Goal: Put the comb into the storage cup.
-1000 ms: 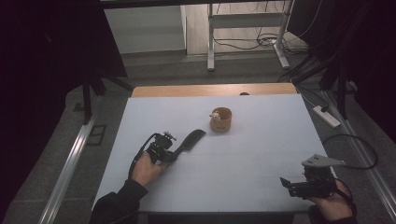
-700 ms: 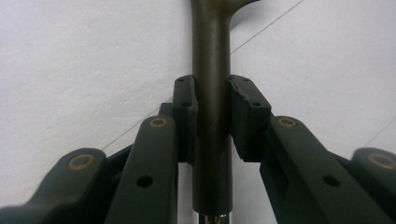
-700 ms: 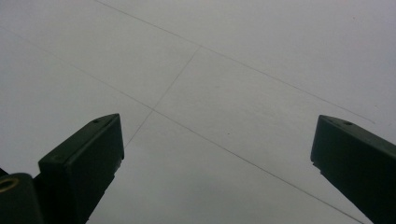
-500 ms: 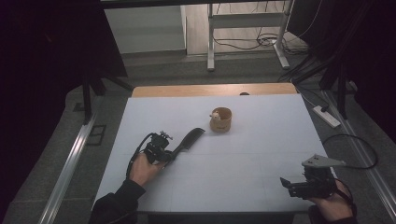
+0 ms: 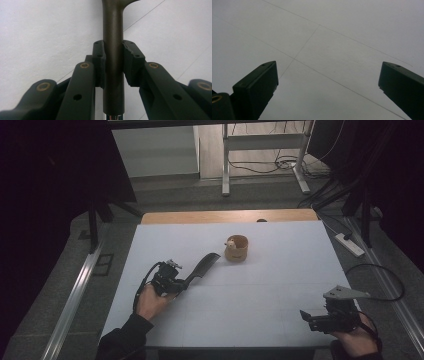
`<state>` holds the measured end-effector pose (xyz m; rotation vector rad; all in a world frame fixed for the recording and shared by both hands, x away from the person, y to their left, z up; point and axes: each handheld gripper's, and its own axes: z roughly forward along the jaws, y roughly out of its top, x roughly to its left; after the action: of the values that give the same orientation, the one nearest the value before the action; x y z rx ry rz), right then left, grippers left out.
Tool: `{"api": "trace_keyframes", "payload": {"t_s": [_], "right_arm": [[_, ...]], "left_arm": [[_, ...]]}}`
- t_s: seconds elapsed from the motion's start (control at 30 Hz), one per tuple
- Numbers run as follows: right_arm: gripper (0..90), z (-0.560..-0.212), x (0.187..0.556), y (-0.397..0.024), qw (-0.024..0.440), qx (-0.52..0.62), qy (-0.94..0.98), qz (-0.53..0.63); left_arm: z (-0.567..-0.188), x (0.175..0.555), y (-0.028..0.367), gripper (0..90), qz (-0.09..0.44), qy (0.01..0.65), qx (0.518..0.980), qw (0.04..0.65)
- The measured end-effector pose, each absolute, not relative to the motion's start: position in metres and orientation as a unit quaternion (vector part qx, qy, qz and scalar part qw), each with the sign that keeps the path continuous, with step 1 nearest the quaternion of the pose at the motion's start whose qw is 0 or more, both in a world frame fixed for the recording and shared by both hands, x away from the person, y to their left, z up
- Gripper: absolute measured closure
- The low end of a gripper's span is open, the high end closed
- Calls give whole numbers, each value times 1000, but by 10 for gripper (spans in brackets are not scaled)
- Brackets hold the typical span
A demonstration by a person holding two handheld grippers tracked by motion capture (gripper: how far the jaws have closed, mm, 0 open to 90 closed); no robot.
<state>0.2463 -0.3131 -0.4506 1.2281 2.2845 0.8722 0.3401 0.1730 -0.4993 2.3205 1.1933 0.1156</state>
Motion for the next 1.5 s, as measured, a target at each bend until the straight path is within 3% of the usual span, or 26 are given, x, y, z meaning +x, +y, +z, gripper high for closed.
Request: {"api": "trace_keyframes", "payload": {"t_s": [0.87, 1.5], "right_arm": [[29, -450, 246, -313, 203, 438, 817, 315], [14, -450, 245, -314, 199, 436, 817, 322]], "left_arm": [[-475, 314, 177, 718, 70, 400, 845, 349], [-464, 287, 166, 717, 80, 373, 846, 371]]}}
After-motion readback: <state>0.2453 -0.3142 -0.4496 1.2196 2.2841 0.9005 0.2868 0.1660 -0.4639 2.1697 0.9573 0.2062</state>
